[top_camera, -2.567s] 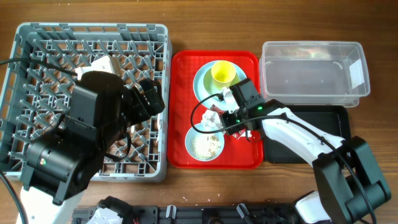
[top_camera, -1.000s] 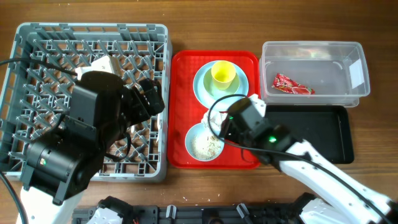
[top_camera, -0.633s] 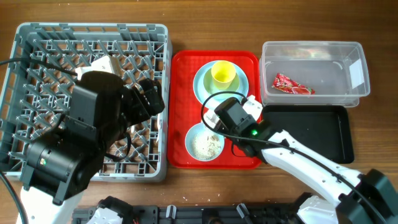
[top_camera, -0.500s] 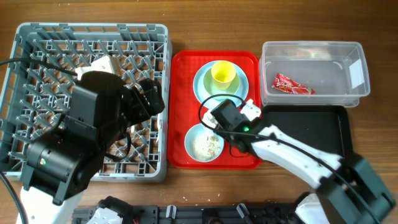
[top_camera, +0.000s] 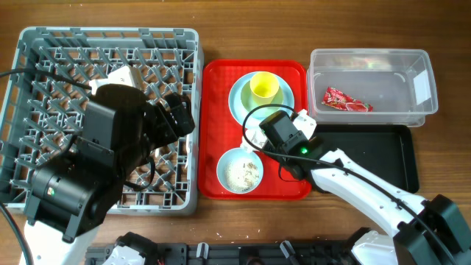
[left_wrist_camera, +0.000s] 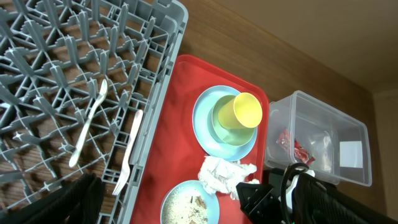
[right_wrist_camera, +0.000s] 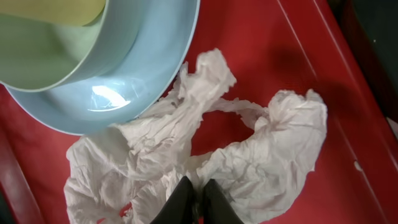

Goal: Sort waste into correct bins and load items into the dishwasher rack
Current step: 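Grasp the white tissue on the tray with the right gripper, then drop the tissue into the clear bin with the right gripper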

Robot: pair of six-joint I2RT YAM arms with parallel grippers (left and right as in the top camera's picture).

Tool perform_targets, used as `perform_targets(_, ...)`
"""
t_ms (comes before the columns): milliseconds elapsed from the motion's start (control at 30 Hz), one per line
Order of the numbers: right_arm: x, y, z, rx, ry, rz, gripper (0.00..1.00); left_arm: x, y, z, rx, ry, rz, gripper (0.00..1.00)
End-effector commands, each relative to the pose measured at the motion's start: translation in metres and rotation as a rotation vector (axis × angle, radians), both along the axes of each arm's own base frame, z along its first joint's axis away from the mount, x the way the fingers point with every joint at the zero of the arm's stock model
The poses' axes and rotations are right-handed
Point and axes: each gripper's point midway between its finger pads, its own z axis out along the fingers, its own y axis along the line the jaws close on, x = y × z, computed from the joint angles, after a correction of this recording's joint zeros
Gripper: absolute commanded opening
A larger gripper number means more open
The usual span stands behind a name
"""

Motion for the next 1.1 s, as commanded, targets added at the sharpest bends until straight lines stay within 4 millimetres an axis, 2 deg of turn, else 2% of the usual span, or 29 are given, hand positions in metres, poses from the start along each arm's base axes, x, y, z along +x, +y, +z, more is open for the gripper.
perform_targets(0, 0.006, -0.005, 0.004, -0.046, -0.033, 0.027, 0.21, 0.001, 0.004, 0.005, 0.001, -0.017, 0.014, 1.00)
perform_targets(100, 0.009, -0.003, 0.006, -0.059, -0.052, 0.074, 0.44, 0.000, 0.004, 0.005, 0.001, -0.017, 0.014, 1.00)
perform_targets(233, 0.014, -0.002, 0.007, -0.059, -0.074, 0.065, 0.82, 0.001, 0.004, 0.005, 0.001, -0.017, 0.014, 1.00)
perform_targets(267, 0.019, 0.002, 0.005, -0.050, -0.086, 0.066, 0.93, 0.001, 0.004, 0.005, 0.001, -0.017, 0.014, 1.00)
perform_targets(300, 0.021, 0.004, -0.001, -0.052, -0.083, 0.066, 0.99, 0.000, 0.004, 0.005, 0.001, -0.017, 0.014, 1.00)
perform_targets(433, 0.020, 0.006, -0.032, -0.091, -0.023, 0.095, 1.00, 0.000, 0.004, 0.005, 0.001, -0.017, 0.014, 1.00)
perform_targets(500, 0.021, 0.010, -0.038, -0.095, -0.017, 0.144, 0.99, 0.001, 0.004, 0.005, 0.001, -0.017, 0.014, 1.00)
perform_targets(567, 0.021, 0.010, -0.039, -0.102, -0.015, 0.152, 0.94, 0.000, 0.004, 0.005, 0.001, -0.017, 0.014, 1.00)
perform_targets(667, 0.019, 0.009, -0.039, -0.134, -0.015, 0.213, 0.75, 0.001, 0.004, 0.005, 0.001, -0.017, 0.014, 1.00)
perform_targets(733, 0.016, 0.006, -0.041, -0.174, -0.002, 0.281, 0.69, 0.000, 0.004, 0.005, 0.001, -0.017, 0.014, 1.00)
perform_targets(800, 0.014, 0.005, -0.042, -0.213, 0.001, 0.360, 0.57, 0.000, 0.004, 0.005, 0.001, -0.017, 0.014, 1.00)
perform_targets(933, 0.007, -0.001, -0.045, -0.280, 0.028, 0.483, 0.57, 0.001, 0.004, 0.005, 0.001, -0.017, 0.014, 1.00)
perform_targets(967, 0.005, -0.002, -0.045, -0.297, 0.036, 0.513, 0.47, 0.000, 0.004, 0.005, 0.001, -0.017, 0.014, 1.00)
perform_targets(1033, 0.002, 0.000, -0.045, -0.287, 0.055, 0.528, 0.15, 0.000, 0.004, 0.005, 0.001, -0.017, 0.014, 1.00)
perform_targets(1067, 0.002, 0.002, -0.041, -0.283, 0.061, 0.531, 0.04, 0.000, 0.004, 0.005, 0.001, -0.017, 0.014, 1.00)
